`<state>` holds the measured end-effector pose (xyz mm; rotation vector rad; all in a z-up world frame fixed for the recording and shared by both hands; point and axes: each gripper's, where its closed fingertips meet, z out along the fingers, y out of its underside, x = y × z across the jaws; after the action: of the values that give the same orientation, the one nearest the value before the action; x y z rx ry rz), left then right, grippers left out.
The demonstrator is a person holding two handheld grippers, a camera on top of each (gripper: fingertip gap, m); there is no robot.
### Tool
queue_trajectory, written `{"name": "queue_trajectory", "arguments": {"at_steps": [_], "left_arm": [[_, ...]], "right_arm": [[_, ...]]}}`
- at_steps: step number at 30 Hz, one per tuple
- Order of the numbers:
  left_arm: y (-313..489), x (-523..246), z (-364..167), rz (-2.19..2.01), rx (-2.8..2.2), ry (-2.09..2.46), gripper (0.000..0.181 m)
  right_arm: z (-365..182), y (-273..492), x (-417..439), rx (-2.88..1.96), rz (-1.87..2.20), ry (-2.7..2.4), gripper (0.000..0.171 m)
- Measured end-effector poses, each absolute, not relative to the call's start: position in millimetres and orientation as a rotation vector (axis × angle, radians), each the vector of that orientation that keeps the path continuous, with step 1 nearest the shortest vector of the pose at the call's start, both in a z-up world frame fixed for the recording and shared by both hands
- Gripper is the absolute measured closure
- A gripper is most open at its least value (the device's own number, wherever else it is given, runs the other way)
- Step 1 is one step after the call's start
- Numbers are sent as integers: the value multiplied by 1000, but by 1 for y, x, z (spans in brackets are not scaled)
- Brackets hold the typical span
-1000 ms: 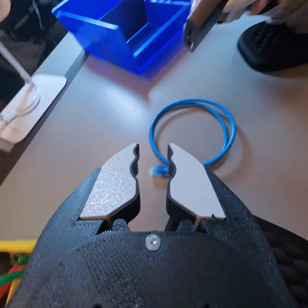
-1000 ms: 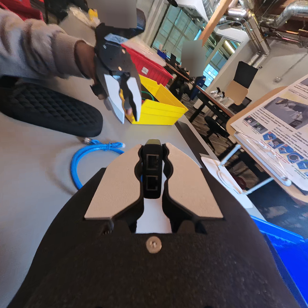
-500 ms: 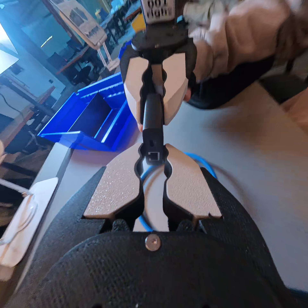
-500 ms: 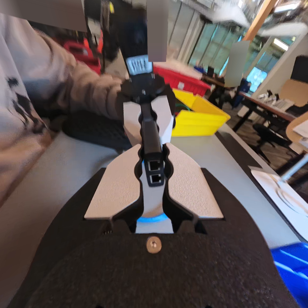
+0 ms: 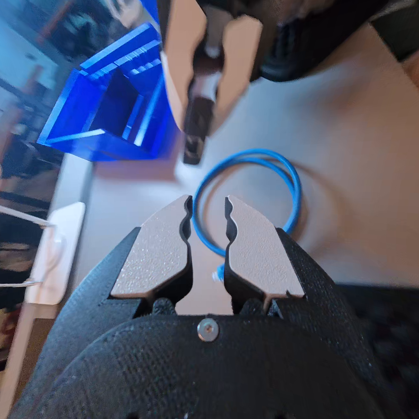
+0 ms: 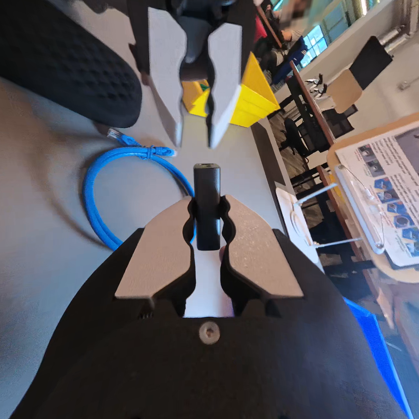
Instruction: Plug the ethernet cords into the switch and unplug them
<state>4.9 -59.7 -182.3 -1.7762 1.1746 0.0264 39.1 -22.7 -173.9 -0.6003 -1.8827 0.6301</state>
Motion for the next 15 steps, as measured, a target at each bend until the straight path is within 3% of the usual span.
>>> {"name": "queue_trajectory", "arguments": {"at_steps": [8,15], "left_arm": [[-104,-19,-250,-226,-2123,1603,137],[-113,-10,-260,-414,-2203,1849,141]], "right_arm": [[-163,8,43,-724,750,-1792,150],[-166,10,45,-753,779,-1801,150]]}}
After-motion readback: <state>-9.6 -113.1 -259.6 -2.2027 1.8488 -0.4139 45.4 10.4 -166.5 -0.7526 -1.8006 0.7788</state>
